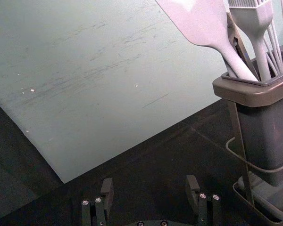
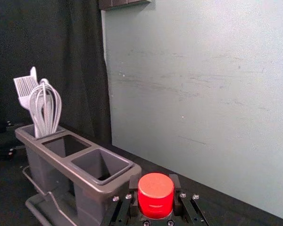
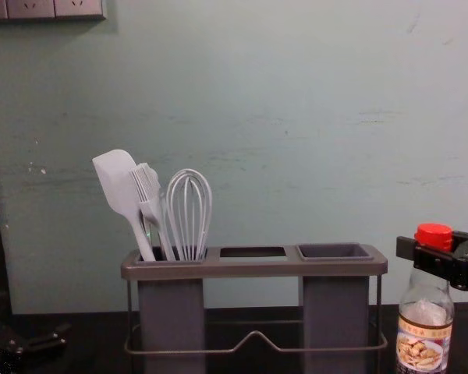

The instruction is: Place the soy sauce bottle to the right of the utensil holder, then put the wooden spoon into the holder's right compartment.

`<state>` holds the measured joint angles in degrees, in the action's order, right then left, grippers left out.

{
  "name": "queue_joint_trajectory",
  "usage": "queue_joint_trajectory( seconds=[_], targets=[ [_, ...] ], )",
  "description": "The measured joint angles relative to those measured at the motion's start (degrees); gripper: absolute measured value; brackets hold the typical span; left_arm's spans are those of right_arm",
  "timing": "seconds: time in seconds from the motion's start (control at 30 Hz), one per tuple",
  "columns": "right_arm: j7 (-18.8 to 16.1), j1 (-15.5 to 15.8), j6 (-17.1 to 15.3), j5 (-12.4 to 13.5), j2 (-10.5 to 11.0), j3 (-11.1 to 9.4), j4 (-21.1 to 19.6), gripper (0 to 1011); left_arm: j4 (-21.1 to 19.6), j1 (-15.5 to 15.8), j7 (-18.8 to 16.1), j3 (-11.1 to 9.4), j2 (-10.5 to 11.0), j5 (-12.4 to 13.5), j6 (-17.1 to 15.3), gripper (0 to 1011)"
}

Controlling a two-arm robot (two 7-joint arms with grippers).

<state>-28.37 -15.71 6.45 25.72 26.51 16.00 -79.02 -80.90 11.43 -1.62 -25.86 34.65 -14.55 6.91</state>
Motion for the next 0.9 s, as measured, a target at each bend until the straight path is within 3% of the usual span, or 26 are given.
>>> queue_joint_trajectory(
  seconds=[0.9],
  targets=[
    [-0.02,-0.9,0.78,-1.72,-1.23,-0.58,2.94,383,0.0,0.0,0.0,0.0,0.0,0.0,0.0,1005]
  ],
)
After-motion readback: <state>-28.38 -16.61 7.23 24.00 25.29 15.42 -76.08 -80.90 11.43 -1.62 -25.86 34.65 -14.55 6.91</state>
